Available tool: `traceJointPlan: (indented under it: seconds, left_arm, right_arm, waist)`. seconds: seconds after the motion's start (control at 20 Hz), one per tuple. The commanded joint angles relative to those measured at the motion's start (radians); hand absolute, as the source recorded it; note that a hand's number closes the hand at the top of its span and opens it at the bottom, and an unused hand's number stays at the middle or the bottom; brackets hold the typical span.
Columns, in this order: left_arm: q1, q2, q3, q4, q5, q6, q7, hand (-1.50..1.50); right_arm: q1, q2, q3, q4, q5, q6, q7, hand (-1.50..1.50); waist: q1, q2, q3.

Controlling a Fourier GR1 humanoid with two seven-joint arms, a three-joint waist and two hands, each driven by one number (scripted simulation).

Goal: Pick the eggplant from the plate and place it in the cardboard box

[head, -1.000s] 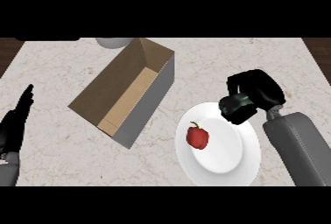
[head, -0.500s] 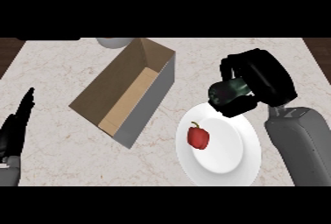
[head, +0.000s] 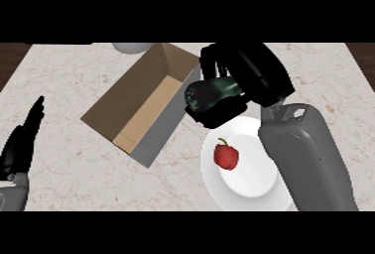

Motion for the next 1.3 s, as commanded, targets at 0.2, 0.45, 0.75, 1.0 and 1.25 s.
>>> traceJointPlan:
  seconds: [0.2, 0.45, 0.75, 1.0, 1.25]
  left_arm:
    - [-0.014, -0.004, 0.007, 0.040, -0.006, -0.015, -0.050, 0.00]
    - [-0.040, -0.011, -0.001, 0.030, -0.028, -0.005, -0.023, 0.00]
    - [-0.088, -0.021, -0.023, -0.009, -0.032, -0.026, 0.060, 0.00]
    - [-0.094, -0.034, -0.029, 0.024, -0.042, -0.018, 0.000, 0.00]
    - [-0.108, -0.048, -0.044, 0.062, -0.050, -0.022, -0.031, 0.00]
  right_arm:
    - [-0.265, 0.089, 0.018, 0.342, -0.128, -0.159, 0.137, 1.50]
    - [-0.355, 0.091, 0.145, 0.544, -0.269, -0.334, 0.150, 1.50]
    - [-0.533, 0.091, 0.166, 0.821, -0.384, -0.413, 0.084, 1.50]
    - [-0.555, 0.091, 0.289, 0.953, -0.429, -0.544, 0.115, 1.50]
    - [-0.518, 0.091, 0.299, 1.004, -0.582, -0.536, 0.157, -1.50]
  waist:
    - [0.026, 0.008, -0.001]
    - [0.037, 0.010, -0.001]
    - [0.056, 0.015, -0.001]
    - [0.084, 0.023, -0.002]
    - [0.114, 0.034, -0.003]
